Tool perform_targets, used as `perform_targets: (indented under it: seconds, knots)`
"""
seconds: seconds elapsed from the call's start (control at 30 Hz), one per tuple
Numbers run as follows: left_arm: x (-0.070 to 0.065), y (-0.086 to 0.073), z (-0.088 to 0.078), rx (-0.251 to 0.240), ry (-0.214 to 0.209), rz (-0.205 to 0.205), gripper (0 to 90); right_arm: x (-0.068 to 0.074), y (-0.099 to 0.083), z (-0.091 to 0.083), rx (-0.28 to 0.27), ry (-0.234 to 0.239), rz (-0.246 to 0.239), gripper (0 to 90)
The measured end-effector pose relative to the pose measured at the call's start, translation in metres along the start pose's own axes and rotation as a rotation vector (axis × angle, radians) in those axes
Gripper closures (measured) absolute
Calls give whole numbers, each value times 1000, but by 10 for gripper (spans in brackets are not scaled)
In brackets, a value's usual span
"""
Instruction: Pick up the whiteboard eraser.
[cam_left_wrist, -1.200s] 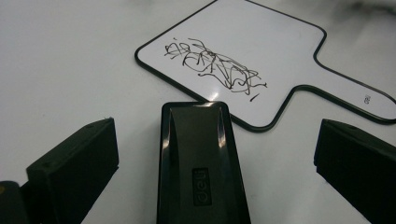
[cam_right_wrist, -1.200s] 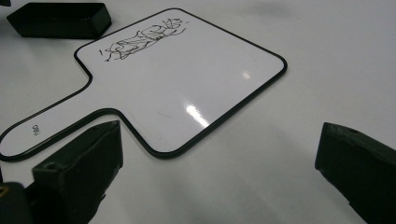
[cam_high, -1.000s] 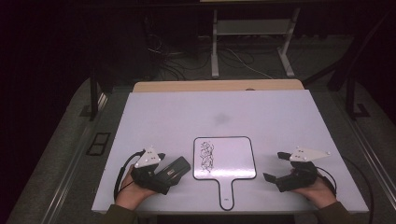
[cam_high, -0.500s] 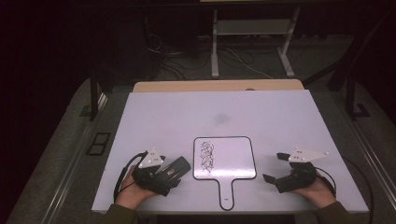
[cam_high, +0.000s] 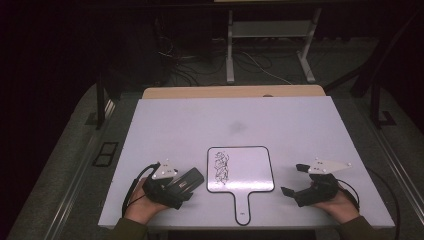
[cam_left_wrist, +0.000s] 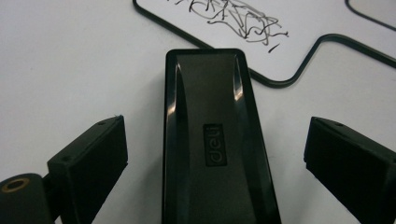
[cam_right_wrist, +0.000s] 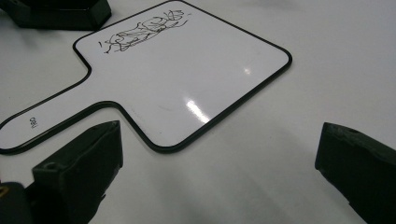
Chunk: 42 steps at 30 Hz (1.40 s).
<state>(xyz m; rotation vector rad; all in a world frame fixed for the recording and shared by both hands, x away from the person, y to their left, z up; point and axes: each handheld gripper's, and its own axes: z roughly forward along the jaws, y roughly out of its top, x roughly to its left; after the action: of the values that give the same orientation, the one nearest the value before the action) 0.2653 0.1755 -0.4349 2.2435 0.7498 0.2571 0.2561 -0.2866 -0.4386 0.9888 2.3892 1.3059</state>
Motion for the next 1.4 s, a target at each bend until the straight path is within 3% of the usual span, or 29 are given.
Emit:
perform_targets:
  seconds: [0.2, 0.23, 0.53, 0.97, 1.4]
  knots:
    - [2, 0, 2, 14, 9, -8, 76, 0, 0, 0, 1, -1, 1, 0]
    - [2, -1, 1, 14, 4, -7, 136, 0, 0, 0, 1, -1, 1, 0]
    - [2, 1, 4, 58, 23, 13, 167, 0, 0, 1, 2, -1, 2, 0]
    - [2, 3, 6, 63, 1, 7, 297, 0, 0, 1, 5, -2, 2, 0]
    - [1, 4, 10, 87, 12, 4, 374, 0, 0, 1, 6, -3, 4, 0]
